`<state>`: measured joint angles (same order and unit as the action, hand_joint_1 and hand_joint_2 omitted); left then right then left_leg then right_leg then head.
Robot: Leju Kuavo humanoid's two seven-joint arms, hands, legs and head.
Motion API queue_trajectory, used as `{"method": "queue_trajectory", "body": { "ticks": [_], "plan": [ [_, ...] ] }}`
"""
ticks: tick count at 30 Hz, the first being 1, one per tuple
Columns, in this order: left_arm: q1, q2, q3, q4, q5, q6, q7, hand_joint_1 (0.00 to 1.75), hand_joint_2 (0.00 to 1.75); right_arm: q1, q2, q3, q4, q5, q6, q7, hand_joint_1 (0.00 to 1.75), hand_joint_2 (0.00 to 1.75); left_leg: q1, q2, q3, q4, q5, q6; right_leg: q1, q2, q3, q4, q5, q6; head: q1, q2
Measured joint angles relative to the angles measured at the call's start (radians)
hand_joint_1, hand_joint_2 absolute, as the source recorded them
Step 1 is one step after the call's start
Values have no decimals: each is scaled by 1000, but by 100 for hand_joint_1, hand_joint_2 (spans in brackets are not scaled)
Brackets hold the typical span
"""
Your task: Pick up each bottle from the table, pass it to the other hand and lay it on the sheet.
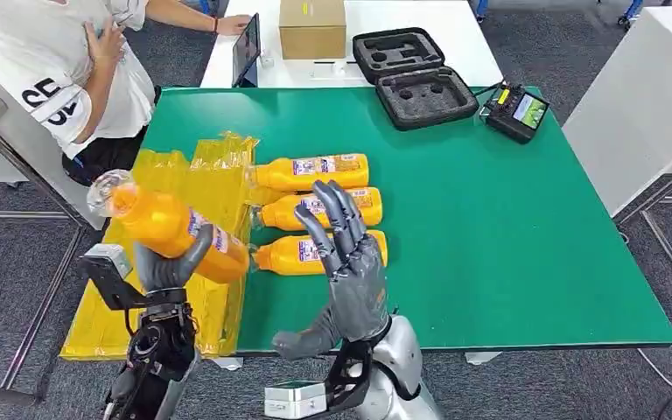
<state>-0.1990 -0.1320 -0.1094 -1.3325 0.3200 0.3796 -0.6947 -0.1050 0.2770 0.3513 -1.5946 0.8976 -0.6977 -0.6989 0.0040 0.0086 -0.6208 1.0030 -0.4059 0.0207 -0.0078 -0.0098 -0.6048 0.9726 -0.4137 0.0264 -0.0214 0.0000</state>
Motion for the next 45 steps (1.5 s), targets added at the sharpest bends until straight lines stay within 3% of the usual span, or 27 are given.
{"method": "queue_trajectory", "body": {
  "ticks": [1,4,11,14,19,23,28,35,45],
  "plan": [
    [2,2,11,-7,-5,11,-1,145,175,3,0,-4,-10,0,0,0,0,0,0,0,0,0,0,0,0,-1,0,0,0,0,0,0],
    [12,2,37,-34,-36,58,-3,175,175,6,0,-10,-34,13,0,0,0,0,0,-1,0,0,0,0,0,-1,0,0,0,0,0,0],
    [18,2,88,-88,-145,121,-6,175,175,7,0,-12,-52,-8,0,0,0,0,0,-1,0,0,0,0,0,-1,0,0,0,0,0,0],
    [12,24,92,-96,-361,195,6,175,175,8,0,-11,-52,-30,0,0,0,0,0,-1,0,0,0,0,0,-1,0,0,0,0,0,0],
    [-59,129,41,12,-930,255,240,175,175,8,0,-11,-52,-43,0,0,0,0,0,1,0,0,1,-1,0,0,-1,0,1,-1,0,0],
    [-135,192,-2,126,-1299,170,444,175,175,7,0,-8,-51,-70,0,0,0,0,0,1,0,0,2,-2,1,1,-1,0,1,-2,0,0],
    [-253,252,-55,337,-1568,90,535,175,175,-5,-4,17,-27,-103,0,0,0,0,0,1,0,0,2,-2,1,1,-1,0,2,-3,0,0],
    [-347,268,-110,573,-1682,32,581,175,175,-22,-11,53,17,-161,0,0,0,0,0,0,-1,0,2,-1,1,1,-2,0,2,-3,0,0],
    [-380,275,-136,671,-1689,27,584,175,175,-27,-14,69,45,-164,0,0,0,0,0,0,-1,0,2,-2,1,1,-1,0,2,-3,0,0]
  ]
}}
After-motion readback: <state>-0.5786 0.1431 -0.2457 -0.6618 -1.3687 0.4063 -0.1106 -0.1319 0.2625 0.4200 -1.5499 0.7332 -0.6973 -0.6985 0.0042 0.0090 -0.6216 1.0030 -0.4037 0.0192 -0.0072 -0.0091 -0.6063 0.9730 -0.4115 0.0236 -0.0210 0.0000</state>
